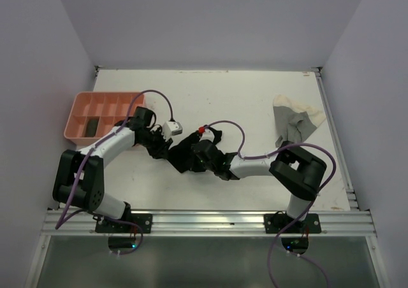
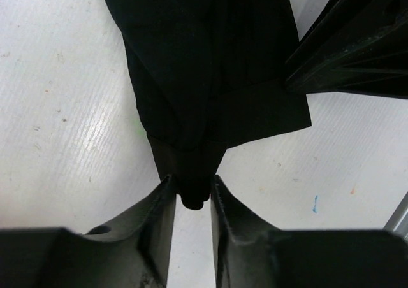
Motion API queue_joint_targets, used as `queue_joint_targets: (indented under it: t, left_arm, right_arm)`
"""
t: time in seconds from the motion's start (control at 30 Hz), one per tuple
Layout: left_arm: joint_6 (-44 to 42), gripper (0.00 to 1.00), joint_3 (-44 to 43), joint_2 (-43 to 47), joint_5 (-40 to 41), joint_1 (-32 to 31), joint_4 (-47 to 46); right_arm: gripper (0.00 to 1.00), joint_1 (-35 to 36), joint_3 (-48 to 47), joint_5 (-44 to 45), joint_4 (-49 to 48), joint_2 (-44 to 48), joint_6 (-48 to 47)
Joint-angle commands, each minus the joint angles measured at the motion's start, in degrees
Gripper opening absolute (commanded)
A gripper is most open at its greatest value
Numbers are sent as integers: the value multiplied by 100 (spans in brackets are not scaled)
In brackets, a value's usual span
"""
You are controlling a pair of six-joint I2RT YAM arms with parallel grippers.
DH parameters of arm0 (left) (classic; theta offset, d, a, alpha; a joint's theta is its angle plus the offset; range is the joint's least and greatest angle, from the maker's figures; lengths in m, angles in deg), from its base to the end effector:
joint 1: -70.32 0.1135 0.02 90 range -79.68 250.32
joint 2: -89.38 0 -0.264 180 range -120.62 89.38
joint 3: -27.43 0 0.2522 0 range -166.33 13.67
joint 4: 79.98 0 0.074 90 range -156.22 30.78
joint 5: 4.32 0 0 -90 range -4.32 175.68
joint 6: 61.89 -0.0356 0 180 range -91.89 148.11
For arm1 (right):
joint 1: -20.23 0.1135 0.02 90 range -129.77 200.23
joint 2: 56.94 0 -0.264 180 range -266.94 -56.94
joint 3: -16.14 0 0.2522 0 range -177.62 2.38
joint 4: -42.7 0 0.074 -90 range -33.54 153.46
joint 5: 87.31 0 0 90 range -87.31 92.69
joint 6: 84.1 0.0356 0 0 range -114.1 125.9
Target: Roll the underwear
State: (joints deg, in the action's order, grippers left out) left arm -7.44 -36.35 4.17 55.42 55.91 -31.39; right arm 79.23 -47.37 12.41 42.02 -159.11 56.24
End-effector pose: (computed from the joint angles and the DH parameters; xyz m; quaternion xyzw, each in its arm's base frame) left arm 0.2556 -0.0842 0.1860 0.4425 0.8426 -0.2220 0.2118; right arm 0.1898 0.3043 0.1469 -0.0306 0.8957 0.3124 0.3148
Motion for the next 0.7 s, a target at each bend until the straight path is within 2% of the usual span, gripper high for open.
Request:
queue_joint_targets:
  t: [0.0,0.17,0.3,0.67]
  left_arm:
    - [74,27,-192,66,-68,-79,-117]
    - [92,9,-219,57,-41,-184,-117]
    - [118,7,-263,74,-59,-264,-73]
    - [171,0,-395,162,-67,-650,191]
  right_arm:
    - [21,6,62,127,-112,232,168]
    - [24,-3,300,145,-156,610,370]
    - [24,6,344,145,-147,602,458]
    - [22,-3,432,-154,-797,-242,862]
